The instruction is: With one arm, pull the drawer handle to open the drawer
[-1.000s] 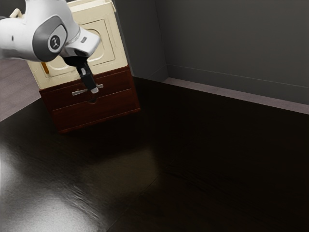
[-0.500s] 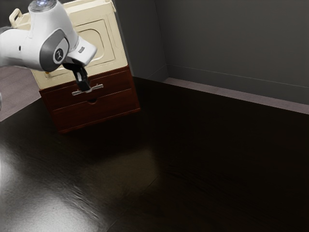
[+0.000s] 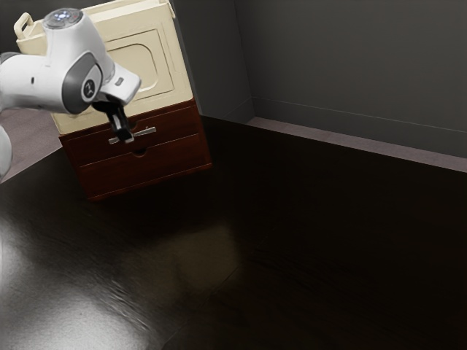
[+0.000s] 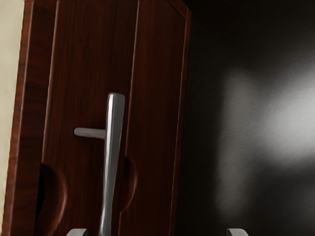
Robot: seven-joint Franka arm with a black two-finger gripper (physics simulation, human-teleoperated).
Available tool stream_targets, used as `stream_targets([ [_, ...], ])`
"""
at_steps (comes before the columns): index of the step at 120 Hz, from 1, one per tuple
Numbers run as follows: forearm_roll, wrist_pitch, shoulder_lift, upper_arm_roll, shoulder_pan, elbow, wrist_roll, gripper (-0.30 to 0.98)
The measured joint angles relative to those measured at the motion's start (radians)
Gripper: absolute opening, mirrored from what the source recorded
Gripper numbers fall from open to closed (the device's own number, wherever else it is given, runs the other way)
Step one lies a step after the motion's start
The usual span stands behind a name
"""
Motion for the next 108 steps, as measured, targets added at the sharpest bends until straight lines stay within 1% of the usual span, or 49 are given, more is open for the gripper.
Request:
stream_targets([
  [26, -0.005, 0.006, 0.051, 0.023, 0.001, 0.037, -0.007, 0.30],
  [60, -0.003, 0.071, 0.066, 0.028, 0.000, 0.030, -0.013, 0.28],
  [85, -0.004, 0.087, 0.085, 0.029, 0.000, 0.029, -0.017, 0.27],
  [108, -0.005, 0.092, 0.084, 0.028, -0.002, 0.015, -0.019, 0.23],
])
